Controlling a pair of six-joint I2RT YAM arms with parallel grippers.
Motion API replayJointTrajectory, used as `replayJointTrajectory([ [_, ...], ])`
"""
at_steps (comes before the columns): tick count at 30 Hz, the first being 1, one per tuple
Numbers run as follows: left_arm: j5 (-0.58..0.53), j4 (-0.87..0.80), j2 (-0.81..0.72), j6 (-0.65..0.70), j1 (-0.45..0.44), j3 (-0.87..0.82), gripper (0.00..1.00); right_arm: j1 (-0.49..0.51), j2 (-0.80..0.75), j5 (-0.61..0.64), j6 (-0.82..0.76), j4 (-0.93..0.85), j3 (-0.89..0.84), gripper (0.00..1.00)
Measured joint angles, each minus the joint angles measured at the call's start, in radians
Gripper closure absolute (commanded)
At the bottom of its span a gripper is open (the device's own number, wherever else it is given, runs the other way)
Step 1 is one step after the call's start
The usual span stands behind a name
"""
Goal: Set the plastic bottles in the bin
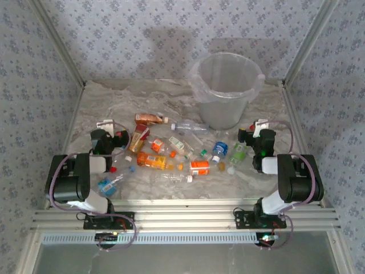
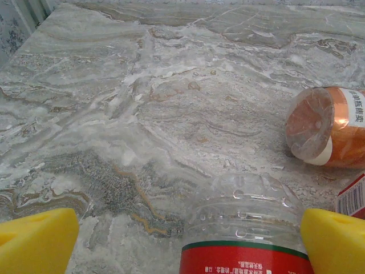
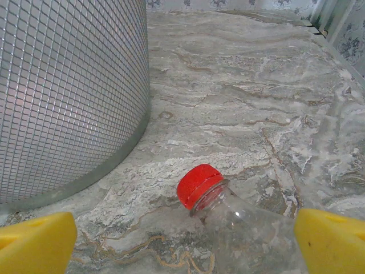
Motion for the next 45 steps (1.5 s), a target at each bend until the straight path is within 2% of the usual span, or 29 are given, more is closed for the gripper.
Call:
replayJointTrajectory([
  [45,-0.024,-0.004,-0.004,-0.012,0.000,0.000,0.00,0.000,0.000,0.000,0.000,0.000,0.000,0.00],
])
